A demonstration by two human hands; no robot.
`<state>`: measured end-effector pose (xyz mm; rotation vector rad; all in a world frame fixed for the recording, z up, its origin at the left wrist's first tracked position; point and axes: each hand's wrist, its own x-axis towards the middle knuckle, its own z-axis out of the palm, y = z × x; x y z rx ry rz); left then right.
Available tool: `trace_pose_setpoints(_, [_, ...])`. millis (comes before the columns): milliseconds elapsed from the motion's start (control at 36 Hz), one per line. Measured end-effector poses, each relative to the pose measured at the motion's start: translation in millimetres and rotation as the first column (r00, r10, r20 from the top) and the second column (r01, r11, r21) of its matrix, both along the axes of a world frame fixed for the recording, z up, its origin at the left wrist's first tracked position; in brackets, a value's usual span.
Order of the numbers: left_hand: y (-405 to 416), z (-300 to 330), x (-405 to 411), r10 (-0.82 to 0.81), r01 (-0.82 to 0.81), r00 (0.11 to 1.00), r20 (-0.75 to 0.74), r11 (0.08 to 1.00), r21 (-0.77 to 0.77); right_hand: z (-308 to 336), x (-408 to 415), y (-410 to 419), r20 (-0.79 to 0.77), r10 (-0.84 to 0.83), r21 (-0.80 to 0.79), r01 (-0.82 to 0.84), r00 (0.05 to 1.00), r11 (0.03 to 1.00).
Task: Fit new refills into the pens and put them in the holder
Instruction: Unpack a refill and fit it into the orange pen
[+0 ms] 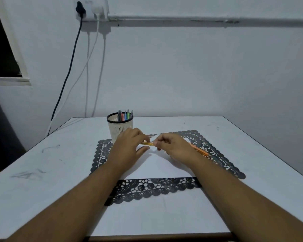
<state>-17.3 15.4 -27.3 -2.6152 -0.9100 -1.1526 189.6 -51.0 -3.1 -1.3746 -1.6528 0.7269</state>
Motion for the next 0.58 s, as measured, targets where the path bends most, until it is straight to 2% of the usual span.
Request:
trace_pose_setpoints(167, [-3.9, 4.1, 0.8, 0.006, -0.007, 0.999, -0.046, 1.000, -0.015, -0.3, -2.4, 0.3, -0.034, 0.011, -0.010, -0.011, 0.999, 1.000])
trace_pose_setpoints(361, [6.3, 2.2, -11.1, 0.055, -0.056, 0.998, -0.014, 0.990, -0.130, -1.8, 12.7, 4.1, -0.272, -0.018, -0.060, 0.002, 0.962, 0.998])
trace_pose_setpoints(583, [2.7, 4.5, -0.7, -0.035, 0.034, 0.999, -0.004, 0.978, -0.207, -7.3, 6.1, 12.4, -0.294, 0.041, -0.015, -0.047, 0.955, 0.999])
